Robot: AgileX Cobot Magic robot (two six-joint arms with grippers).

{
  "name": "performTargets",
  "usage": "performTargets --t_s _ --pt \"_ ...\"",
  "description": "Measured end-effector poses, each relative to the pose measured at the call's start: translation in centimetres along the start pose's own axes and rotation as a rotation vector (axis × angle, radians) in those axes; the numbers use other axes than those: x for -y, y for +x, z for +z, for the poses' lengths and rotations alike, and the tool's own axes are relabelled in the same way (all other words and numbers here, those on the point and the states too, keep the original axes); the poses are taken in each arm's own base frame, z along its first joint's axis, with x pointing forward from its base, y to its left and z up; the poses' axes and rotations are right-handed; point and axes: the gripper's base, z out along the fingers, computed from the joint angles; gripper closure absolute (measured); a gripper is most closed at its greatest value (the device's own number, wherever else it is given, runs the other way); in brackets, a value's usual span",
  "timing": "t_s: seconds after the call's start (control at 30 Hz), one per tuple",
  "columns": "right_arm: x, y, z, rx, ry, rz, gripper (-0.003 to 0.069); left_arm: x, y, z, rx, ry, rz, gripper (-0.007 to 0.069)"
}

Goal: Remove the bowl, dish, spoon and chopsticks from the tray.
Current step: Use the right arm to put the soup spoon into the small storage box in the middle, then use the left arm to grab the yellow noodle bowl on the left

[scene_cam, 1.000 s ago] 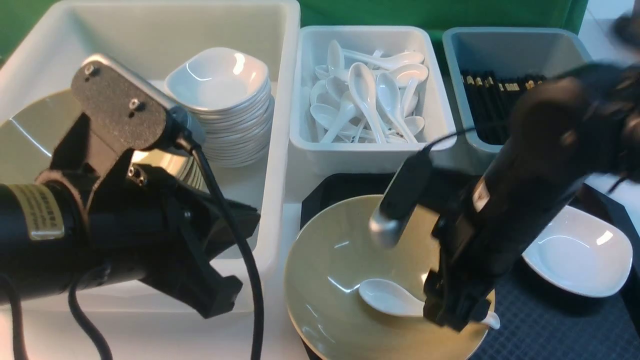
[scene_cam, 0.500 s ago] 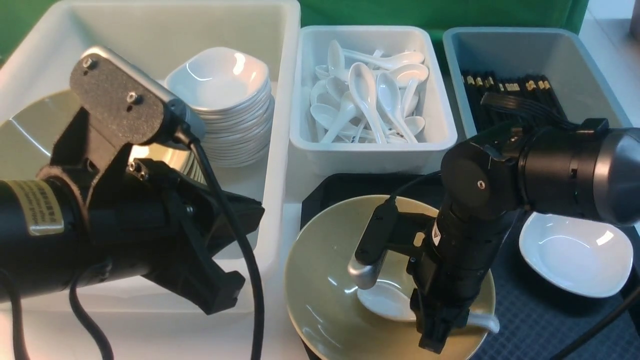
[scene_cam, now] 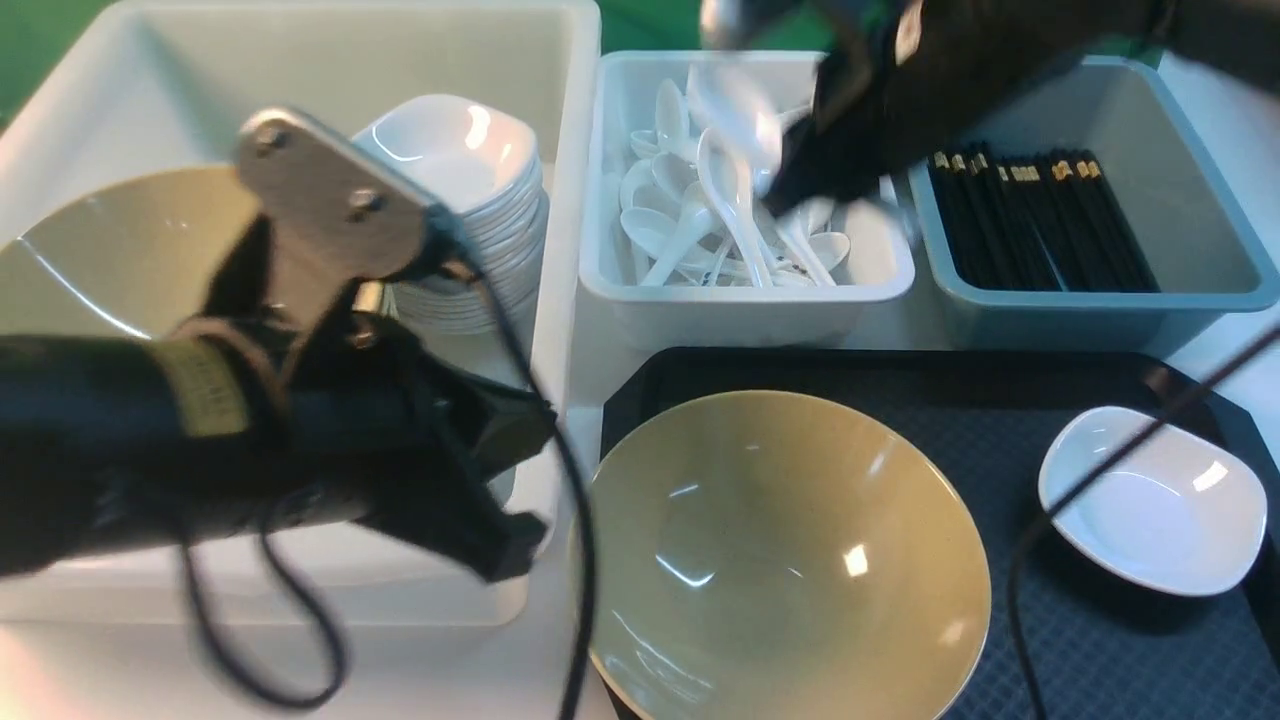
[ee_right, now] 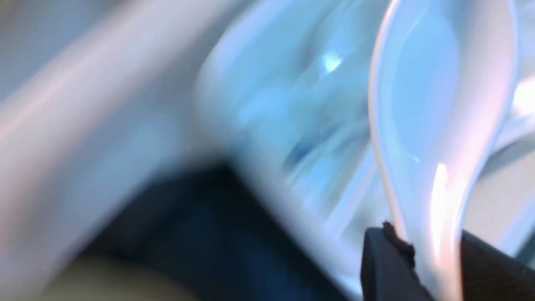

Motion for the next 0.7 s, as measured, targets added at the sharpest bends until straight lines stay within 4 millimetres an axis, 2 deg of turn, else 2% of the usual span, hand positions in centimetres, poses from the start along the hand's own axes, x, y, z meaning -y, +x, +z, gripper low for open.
performTargets --t_s 0.03,0.1,0.13,0.23,0.3,0.4,0.47,0.5,0.57,0.63,0.7 --pt "1.3 -1.2 0.6 0.081 0.031 0.07 0.0475 -0.2 -1.0 1.2 -0.025 0.001 -0.003 0.0636" --pt "2.6 -2.2 1.8 0.151 0.055 0.148 0.0475 -0.3 -2.4 2.4 -0.056 0.005 0.003 0.0636" --pt "2.9 -2.5 1.8 0.17 0.059 0.166 0.0475 -0.3 -2.6 2.2 -0.046 0.005 0.006 0.0636" --pt "4.5 -3.0 5.3 0.211 0.074 0.276 0.0475 -0.4 -6.0 3.3 -0.062 0.017 0.047 0.0636" --pt "4.8 -2.6 7.5 0.191 0.07 0.304 0.047 -0.4 -7.3 3.6 -0.066 0.019 0.062 0.0636" --pt "5.2 -1.9 10.3 0.146 0.067 0.338 0.0407 -0.5 -8.5 4.2 -0.069 0.019 0.053 0.0636" --pt "5.5 -1.4 11.1 0.091 0.061 0.365 0.031 -0.7 -8.9 4.8 -0.081 0.013 0.021 0.0636" --pt "5.7 -1.2 11.0 0.055 0.059 0.382 0.0235 -0.8 -9.0 5.4 -0.103 0.006 0.003 0.0634" --pt "6.4 -1.3 9.9 -0.003 0.062 0.383 0.0133 -0.9 -9.0 6.1 -0.154 -0.002 -0.008 0.0624" --pt "6.8 -1.8 8.3 -0.045 0.062 0.333 0.0075 -1.0 -9.0 6.9 -0.222 -0.002 -0.004 0.06" --pt "6.9 -2.2 6.3 -0.086 0.055 0.279 0.0048 -1.1 -9.2 7.4 -0.271 0.0 -0.003 0.0569"
